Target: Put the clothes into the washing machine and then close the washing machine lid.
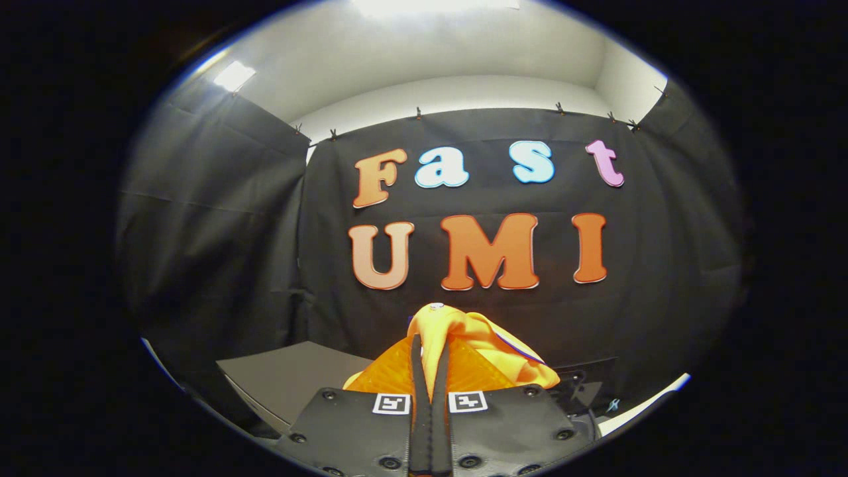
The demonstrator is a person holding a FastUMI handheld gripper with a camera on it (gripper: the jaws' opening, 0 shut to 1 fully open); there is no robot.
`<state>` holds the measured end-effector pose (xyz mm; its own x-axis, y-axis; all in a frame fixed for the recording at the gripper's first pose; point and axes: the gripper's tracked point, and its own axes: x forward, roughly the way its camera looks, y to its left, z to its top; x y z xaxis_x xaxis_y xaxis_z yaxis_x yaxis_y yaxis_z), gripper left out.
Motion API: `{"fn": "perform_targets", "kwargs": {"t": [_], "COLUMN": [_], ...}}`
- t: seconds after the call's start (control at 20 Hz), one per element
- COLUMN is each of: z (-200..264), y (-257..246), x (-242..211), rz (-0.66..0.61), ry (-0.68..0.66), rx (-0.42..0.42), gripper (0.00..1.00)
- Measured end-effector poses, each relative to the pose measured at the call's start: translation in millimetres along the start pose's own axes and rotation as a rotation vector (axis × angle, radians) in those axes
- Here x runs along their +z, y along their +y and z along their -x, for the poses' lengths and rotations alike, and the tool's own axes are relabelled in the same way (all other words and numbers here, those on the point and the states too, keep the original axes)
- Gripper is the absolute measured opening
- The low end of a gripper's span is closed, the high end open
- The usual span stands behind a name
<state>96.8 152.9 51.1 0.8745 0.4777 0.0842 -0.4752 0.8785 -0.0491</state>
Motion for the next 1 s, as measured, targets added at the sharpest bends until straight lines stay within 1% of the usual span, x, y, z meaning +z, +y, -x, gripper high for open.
{"fn": "perform_targets", "kwargs": {"t": [0.15,0.25,0.35,0.5,0.65,0.75,0.85,1.0], "z": [5,5,6,0,-9,-19,-30,-47], "y": [-56,-86,-107,-127,-144,-155,-163,-162], "x": [-23,-43,-66,-107,-146,-177,-208,-244], "rz": [0.007,0.012,-0.001,-0.033,-0.072,-0.062,-0.026,-0.026], "ry": [0.032,0.056,0.071,0.106,0.148,0.198,0.251,0.304], "rx": [-0.012,0.005,0.044,0.097,0.129,0.132,0.130,0.150], "gripper": [0.08,0.08,0.08,0.08,0.08,0.08,0.08,0.08]}}
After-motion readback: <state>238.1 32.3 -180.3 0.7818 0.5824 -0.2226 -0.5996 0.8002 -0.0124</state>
